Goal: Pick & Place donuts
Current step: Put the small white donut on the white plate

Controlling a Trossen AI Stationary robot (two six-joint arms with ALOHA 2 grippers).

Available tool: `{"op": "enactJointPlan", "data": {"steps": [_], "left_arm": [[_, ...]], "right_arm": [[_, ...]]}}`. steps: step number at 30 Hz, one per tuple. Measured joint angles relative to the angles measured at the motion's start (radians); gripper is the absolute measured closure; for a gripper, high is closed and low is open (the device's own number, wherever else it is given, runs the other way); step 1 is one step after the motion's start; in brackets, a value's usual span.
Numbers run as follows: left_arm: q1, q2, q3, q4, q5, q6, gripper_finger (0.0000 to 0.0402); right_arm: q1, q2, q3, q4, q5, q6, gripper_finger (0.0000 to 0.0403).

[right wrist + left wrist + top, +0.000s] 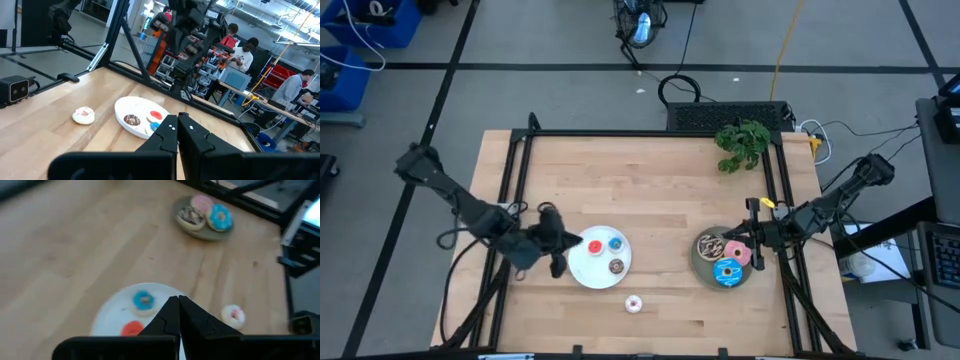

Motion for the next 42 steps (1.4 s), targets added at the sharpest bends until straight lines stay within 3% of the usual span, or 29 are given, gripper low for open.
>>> {"op": "enactJointPlan", "data": {"steps": [7,14,17,23,30,35,42], "left_arm": [[0.122,0.131,-0.037,0.272,0.195,0.122,0.0397],[0.202,0.341,0.054,0.397,0.440,0.341,0.0396],[0.211,0.454,0.151,0.387,0.475,0.455,0.0396],[0.208,0.700,0.445,0.190,0.476,0.623,0.0376],[0.185,0.937,0.700,-0.017,0.513,0.709,0.0283],[0.179,1.028,0.751,-0.017,0.554,0.700,0.0189],[0.180,1.027,0.760,-0.012,0.591,0.594,0.0086]], "right_arm": [[0.000,0.000,0.000,0.003,0.001,-0.002,0.0403],[0.000,0.002,0.000,0.002,0.001,0.000,0.0403],[0.000,0.002,0.000,-0.002,0.002,0.000,0.0403],[0.000,0.003,0.000,-0.003,0.002,-0.003,0.0403],[0.000,0.003,0.000,-0.011,0.002,0.005,0.0403],[0.000,0.004,0.000,-0.014,0.002,0.005,0.0403],[0.000,0.006,0.000,-0.016,0.002,0.005,0.0403]]}}
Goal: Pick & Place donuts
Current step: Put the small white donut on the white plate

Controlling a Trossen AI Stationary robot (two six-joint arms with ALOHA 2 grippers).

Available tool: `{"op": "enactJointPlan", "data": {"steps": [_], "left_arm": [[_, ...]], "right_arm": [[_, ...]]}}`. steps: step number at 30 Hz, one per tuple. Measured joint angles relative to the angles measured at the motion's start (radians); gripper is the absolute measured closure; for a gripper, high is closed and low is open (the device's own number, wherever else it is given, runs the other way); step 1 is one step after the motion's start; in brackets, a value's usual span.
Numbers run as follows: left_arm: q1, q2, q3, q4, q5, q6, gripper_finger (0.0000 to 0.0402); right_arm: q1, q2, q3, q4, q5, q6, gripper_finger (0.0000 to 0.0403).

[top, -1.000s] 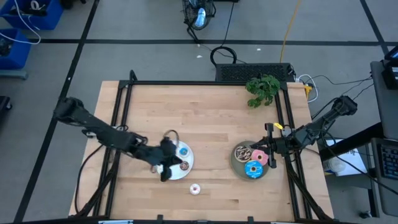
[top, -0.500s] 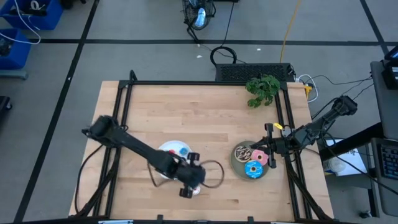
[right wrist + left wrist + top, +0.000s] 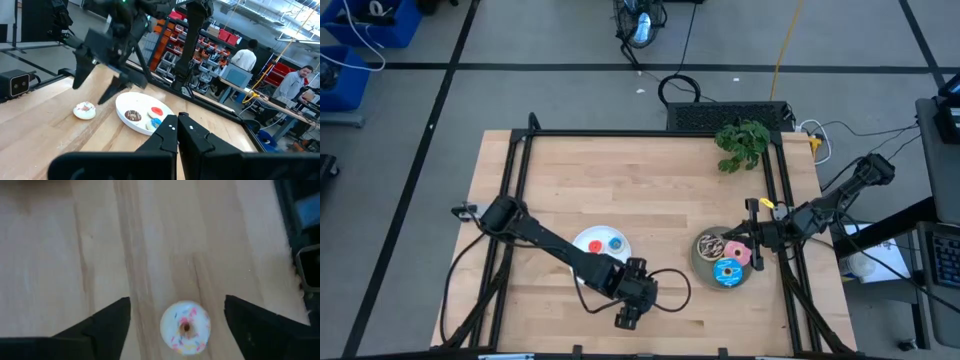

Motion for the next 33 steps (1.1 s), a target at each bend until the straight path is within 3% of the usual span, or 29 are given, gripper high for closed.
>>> {"op": "enactJointPlan", "data": {"steps": [7,33], "left_arm": [[-0.026,0.028,-0.003,-0.029,0.023,0.015,0.0049],[-0.026,0.112,-0.003,-0.044,0.031,0.089,0.0048]], "right_arm": [[0.000,0.000,0.000,0.005,0.000,0.000,0.0403],[0.000,0.010,0.000,0.013,-0.003,0.000,0.0403]]}}
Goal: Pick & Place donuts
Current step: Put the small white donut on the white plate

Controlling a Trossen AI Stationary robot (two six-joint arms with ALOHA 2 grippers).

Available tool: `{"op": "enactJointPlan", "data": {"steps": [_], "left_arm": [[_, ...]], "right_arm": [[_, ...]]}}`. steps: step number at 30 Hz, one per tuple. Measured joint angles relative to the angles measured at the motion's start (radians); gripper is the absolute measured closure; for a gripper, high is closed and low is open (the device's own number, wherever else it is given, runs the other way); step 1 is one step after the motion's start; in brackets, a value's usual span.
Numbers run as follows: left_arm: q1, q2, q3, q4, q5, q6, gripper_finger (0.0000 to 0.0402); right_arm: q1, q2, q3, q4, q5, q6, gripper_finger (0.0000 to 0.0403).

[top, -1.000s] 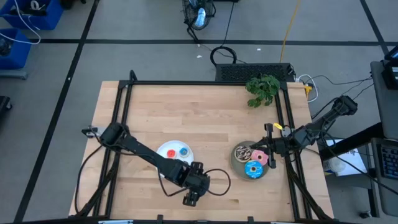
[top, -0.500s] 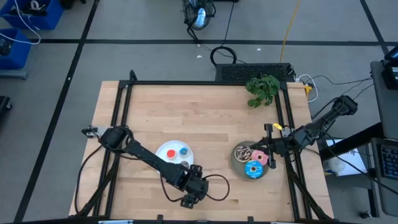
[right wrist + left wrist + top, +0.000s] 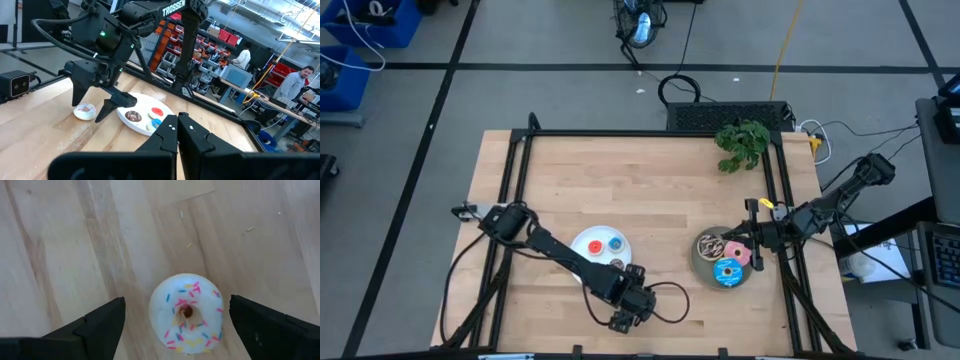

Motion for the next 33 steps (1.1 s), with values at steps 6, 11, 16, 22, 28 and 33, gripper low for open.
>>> {"op": "enactJointPlan", "data": {"steps": [6,11,16,22,28,33], "left_arm": [[-0.001,0.023,0.001,0.002,-0.009,0.025,0.0048],[-0.001,0.026,0.002,0.005,-0.006,0.031,0.0048],[-0.002,0.026,0.002,0.001,-0.007,0.050,0.0048],[-0.003,0.027,0.002,-0.009,-0.005,0.057,0.0067],[-0.004,0.028,0.001,-0.030,0.025,0.044,0.0147],[-0.004,0.028,0.001,-0.040,0.029,0.027,0.0207]], "right_arm": [[0.000,0.001,0.000,0.000,0.000,0.000,0.0403],[0.000,0.002,0.000,0.003,0.000,-0.001,0.0403],[0.000,0.002,0.000,0.007,0.000,-0.004,0.0403],[0.000,0.002,0.000,0.007,0.000,-0.004,0.0403],[0.000,0.002,0.000,0.007,0.000,-0.004,0.0403],[0.000,0.002,0.000,0.007,0.000,-0.004,0.0403]]}}
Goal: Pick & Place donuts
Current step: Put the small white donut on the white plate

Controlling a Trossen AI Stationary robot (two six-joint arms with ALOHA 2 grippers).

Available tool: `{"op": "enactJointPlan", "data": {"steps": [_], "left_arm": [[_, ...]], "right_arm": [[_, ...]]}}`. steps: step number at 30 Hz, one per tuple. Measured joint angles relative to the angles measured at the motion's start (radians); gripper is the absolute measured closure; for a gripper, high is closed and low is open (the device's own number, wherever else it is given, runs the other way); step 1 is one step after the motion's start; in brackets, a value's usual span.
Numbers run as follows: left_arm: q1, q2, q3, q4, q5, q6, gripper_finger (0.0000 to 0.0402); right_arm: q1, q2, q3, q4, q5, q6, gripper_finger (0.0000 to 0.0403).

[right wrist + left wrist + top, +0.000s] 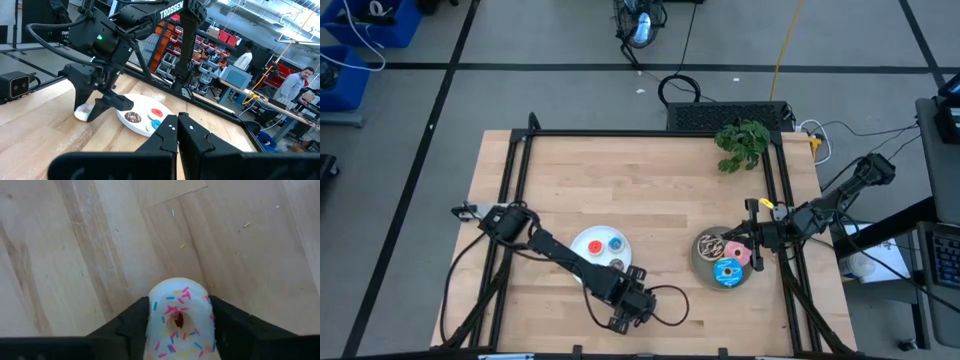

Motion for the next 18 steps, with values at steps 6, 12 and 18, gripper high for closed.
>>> {"op": "enactJointPlan", "data": {"steps": [6,12,18], "left_arm": [[0.010,-0.037,-0.006,-0.042,0.002,-0.041,0.0258],[0.023,-0.178,-0.003,-0.153,-0.035,-0.164,0.0282],[-0.002,-0.317,-0.003,-0.329,-0.181,-0.274,0.0286]], "right_arm": [[0.000,0.000,0.000,0.000,0.000,0.000,0.0403],[0.000,0.000,0.000,0.000,0.000,0.000,0.0403],[0.000,0.000,0.000,-0.003,0.001,0.000,0.0403]]}}
